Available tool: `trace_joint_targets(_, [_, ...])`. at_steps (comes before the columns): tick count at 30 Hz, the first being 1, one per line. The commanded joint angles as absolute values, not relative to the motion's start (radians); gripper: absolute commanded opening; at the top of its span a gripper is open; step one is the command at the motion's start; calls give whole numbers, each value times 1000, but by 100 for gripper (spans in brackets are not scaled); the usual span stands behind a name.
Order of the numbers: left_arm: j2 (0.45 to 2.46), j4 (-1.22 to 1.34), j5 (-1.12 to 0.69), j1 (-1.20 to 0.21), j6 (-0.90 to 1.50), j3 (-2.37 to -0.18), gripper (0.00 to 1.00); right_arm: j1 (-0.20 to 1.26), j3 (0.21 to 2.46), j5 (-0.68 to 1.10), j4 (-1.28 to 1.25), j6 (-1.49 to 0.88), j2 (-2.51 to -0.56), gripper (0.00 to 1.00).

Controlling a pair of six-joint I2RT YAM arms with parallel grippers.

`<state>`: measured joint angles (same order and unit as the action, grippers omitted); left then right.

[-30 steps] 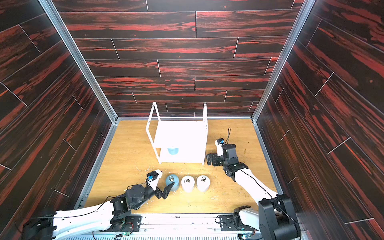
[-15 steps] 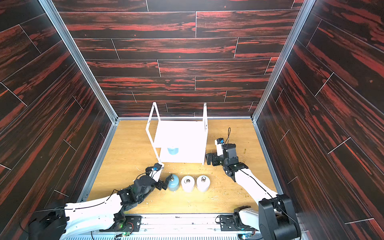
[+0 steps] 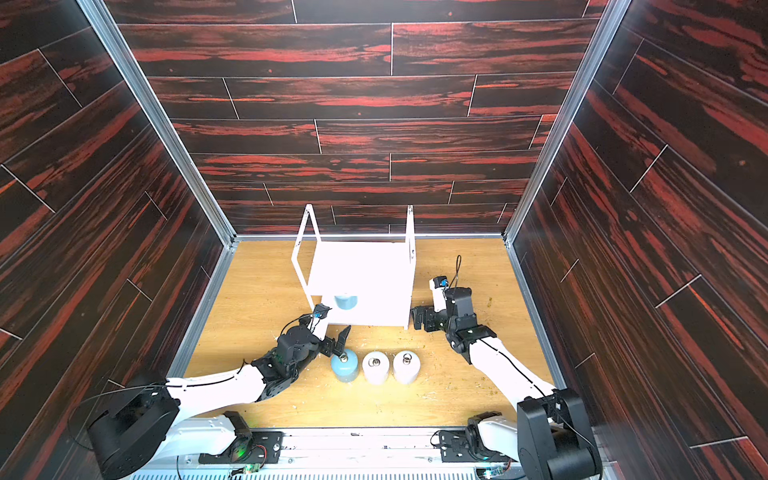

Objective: Remove the tea canisters from the shelf
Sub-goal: Place the tea canister at the center of the board, then pick up the tea canister from the shelf.

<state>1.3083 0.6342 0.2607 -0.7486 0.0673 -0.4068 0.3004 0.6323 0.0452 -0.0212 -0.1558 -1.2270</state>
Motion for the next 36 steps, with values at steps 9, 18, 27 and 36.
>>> trace_joint_targets(9, [1522, 875, 318, -735, 57, -465, 100, 294, 615, 51, -29, -153, -1236, 98])
trace_joint_targets(18, [1689, 1106, 403, -733, 12, -478, 100, 294, 610, 40, -23, -148, -1232, 98])
trace_joint_targets(27, [1801, 1200, 440, -724, 50, -519, 100, 295, 609, 47, -32, -150, -1252, 98])
trace_joint_targets(36, [1916, 1286, 513, -724, 82, -577, 100, 294, 606, 44, -34, -150, -1260, 98])
